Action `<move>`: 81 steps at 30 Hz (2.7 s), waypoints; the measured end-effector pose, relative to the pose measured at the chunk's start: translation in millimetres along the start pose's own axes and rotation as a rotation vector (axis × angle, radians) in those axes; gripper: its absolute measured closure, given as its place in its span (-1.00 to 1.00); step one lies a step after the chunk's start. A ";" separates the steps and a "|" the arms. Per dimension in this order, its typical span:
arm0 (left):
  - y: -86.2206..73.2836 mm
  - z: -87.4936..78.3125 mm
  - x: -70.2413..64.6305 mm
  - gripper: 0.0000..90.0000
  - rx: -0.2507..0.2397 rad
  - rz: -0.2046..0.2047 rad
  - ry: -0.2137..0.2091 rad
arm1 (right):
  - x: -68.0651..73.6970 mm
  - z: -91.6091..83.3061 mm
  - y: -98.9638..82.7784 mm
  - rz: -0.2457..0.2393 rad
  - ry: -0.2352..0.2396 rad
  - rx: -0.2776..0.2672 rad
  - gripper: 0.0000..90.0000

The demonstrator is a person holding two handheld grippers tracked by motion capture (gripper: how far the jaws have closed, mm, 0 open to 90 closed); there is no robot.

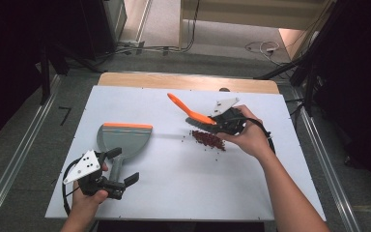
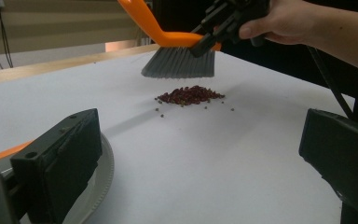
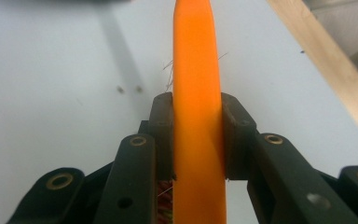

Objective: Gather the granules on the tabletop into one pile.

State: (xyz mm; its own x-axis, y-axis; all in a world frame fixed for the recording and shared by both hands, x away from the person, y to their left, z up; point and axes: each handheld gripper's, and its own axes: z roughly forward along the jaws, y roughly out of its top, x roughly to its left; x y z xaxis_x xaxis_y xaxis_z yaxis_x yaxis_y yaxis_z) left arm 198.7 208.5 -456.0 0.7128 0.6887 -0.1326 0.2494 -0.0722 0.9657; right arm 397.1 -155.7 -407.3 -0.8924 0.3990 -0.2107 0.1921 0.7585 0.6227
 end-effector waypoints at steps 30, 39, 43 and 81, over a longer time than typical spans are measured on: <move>0.2 -0.8 -0.4 -1.00 0.002 0.008 0.000 | 5.5 22.4 -20.3 0.672 0.079 0.059 0.52; -0.3 0.2 0.4 -1.00 0.001 0.002 0.003 | 6.4 -11.0 -48.7 0.376 0.282 0.104 0.52; 0.2 2.4 -0.9 -1.00 0.005 0.005 0.002 | 3.8 -5.7 -60.9 0.294 0.349 0.114 0.52; -0.8 7.5 -0.8 -1.00 0.017 0.006 0.003 | -10.0 -73.8 -95.6 0.510 0.065 -0.116 0.52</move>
State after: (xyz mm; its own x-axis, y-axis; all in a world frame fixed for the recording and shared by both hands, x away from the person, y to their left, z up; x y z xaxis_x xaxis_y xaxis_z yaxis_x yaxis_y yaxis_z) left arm 202.9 202.6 -458.3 0.7123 0.6904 -0.1261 0.2566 -0.0890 0.9624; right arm 357.5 -270.2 -409.1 -0.7213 0.6673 0.1857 0.5655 0.4125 0.7142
